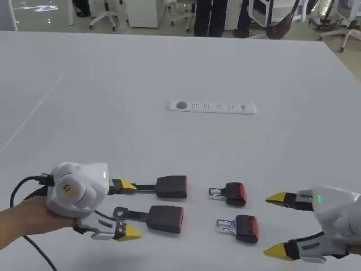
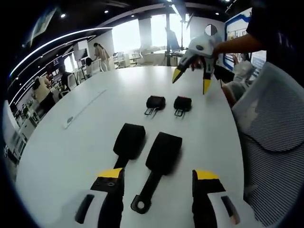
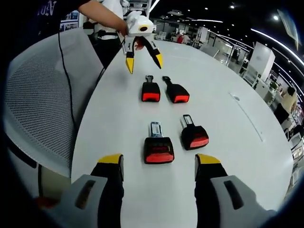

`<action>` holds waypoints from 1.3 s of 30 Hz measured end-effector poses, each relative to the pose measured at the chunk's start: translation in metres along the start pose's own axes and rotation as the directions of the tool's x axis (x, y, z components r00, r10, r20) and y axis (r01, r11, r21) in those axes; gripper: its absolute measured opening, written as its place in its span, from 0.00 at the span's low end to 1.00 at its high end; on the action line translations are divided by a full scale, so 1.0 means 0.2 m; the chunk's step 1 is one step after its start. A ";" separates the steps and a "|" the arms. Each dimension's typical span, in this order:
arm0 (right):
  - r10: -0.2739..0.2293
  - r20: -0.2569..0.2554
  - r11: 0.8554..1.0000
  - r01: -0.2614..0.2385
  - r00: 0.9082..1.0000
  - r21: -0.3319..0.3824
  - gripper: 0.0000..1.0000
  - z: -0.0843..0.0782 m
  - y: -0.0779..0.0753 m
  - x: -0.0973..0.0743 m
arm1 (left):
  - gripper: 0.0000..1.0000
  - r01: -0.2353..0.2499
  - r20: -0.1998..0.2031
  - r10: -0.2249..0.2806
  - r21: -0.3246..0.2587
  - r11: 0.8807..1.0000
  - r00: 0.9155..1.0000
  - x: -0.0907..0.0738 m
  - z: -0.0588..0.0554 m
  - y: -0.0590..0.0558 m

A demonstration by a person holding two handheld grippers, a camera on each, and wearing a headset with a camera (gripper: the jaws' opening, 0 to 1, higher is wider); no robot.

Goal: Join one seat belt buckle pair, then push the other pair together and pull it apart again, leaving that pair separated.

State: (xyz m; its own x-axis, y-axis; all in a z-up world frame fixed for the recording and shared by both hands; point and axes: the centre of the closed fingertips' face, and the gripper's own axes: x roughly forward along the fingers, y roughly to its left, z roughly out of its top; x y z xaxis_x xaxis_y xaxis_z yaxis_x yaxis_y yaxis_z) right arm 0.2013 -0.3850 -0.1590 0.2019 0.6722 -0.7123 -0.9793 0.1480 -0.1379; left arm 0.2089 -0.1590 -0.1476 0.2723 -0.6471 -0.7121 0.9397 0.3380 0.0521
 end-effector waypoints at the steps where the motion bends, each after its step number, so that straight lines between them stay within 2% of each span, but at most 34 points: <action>1: 0.003 -0.003 1.000 -0.003 1.000 -0.002 0.58 0.00 0.00 0.01 | 0.56 0.005 -0.006 -0.005 0.006 1.000 1.000 0.01 0.00 0.00; 7: 0.025 -0.028 1.000 -0.025 0.999 -0.017 0.52 -0.03 0.00 0.05 | 0.47 0.039 -0.048 -0.036 0.056 0.998 0.998 0.07 -0.01 0.02; 9: 0.028 -0.034 0.999 -0.029 0.999 -0.019 0.50 -0.04 0.00 0.06 | 0.47 0.050 -0.066 -0.046 0.066 0.997 0.997 0.09 -0.01 0.01; 12: 0.037 -0.042 0.999 -0.038 0.998 -0.026 0.48 -0.04 0.00 0.08 | 0.46 0.076 -0.102 -0.067 0.086 0.993 0.993 0.12 -0.02 0.00; 17: 0.052 -0.057 0.998 -0.054 0.997 -0.035 0.44 -0.06 0.00 0.11 | 0.43 0.104 -0.139 -0.089 0.111 0.988 0.986 0.17 -0.05 0.00; 21: 0.054 -0.062 0.998 -0.056 0.997 -0.036 0.40 -0.06 -0.01 0.12 | 0.39 0.137 -0.167 -0.113 0.139 0.981 0.979 0.21 -0.03 -0.02; 26: 0.057 -0.066 0.998 -0.060 0.996 -0.037 0.36 -0.06 0.00 0.14 | 0.36 0.171 -0.204 -0.138 0.152 0.973 0.969 0.23 -0.04 -0.01; 29: 0.065 -0.071 0.997 -0.068 0.995 -0.040 0.34 -0.05 0.00 0.15 | 0.34 0.191 -0.235 -0.149 0.165 0.968 0.960 0.24 -0.05 -0.01; 32: 0.074 -0.076 0.996 -0.078 0.994 -0.042 0.33 -0.06 0.01 0.16 | 0.32 0.195 -0.241 -0.152 0.165 0.967 0.958 0.25 -0.07 0.01; 34: 0.080 -0.078 0.995 -0.083 0.994 -0.045 0.32 -0.06 0.02 0.17 | 0.32 0.202 -0.248 -0.163 0.144 0.969 0.955 0.25 -0.08 0.01; 39: 0.086 -0.087 0.995 -0.090 0.993 -0.051 0.31 -0.08 0.02 0.19 | 0.31 0.224 -0.271 -0.177 0.154 0.962 0.946 0.26 -0.10 0.00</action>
State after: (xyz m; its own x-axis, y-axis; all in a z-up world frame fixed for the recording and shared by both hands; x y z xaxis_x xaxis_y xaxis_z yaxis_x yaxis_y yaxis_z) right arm 0.2044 -0.3703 -0.1965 0.1155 0.6170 -0.7784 -0.9929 0.0496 -0.1080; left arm 0.2198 -0.1794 -0.1981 0.0354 -0.4865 -0.8729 0.9972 0.0750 -0.0014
